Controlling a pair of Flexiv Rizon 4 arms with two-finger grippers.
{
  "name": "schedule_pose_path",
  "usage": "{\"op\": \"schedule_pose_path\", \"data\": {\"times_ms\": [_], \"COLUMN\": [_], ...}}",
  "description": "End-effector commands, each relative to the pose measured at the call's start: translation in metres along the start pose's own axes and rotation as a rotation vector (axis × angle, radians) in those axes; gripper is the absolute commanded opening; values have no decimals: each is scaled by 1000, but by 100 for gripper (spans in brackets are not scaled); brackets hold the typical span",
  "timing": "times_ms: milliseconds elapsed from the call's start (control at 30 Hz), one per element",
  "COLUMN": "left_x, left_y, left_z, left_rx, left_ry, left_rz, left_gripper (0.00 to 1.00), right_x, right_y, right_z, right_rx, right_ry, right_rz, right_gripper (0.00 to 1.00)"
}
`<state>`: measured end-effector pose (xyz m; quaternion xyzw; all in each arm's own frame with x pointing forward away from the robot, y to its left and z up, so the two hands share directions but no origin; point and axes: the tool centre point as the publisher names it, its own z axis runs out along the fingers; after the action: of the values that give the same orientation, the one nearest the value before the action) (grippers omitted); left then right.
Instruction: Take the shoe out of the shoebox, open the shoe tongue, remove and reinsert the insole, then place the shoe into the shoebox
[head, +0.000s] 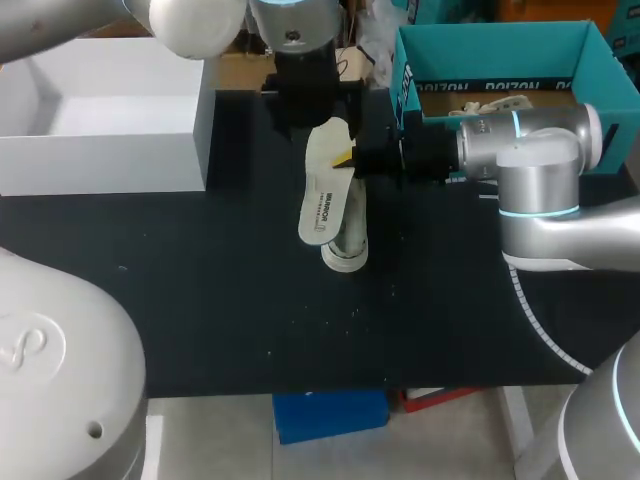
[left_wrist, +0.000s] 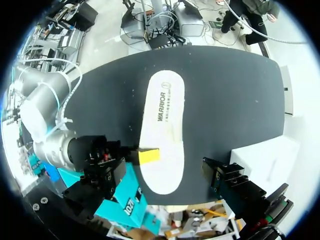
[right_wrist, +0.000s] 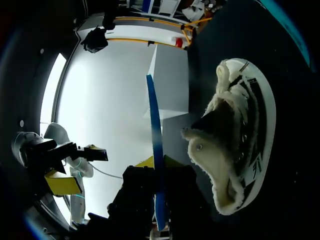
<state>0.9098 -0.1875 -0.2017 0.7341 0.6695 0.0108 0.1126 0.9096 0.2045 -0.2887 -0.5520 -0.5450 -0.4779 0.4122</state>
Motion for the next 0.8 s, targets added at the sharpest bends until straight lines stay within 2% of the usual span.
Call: {"op": "schedule_pose_path", "data": {"times_ms": [33, 600, 800], "left_x": [-2, -12, -18], "left_y": [25, 116, 131], "left_z": [6, 35, 36], "left_rx": [17, 24, 14], "left_ry": [2, -1, 2], "left_rz": [5, 42, 51], "left_gripper": [100, 100, 100], "right_x": [0, 0, 0], "right_y": [0, 0, 0], "right_z": [1, 1, 1], "right_rx": [0, 0, 0], "right_ry": [0, 0, 0], "right_rz": [0, 0, 0], "right_gripper": [0, 0, 0]}}
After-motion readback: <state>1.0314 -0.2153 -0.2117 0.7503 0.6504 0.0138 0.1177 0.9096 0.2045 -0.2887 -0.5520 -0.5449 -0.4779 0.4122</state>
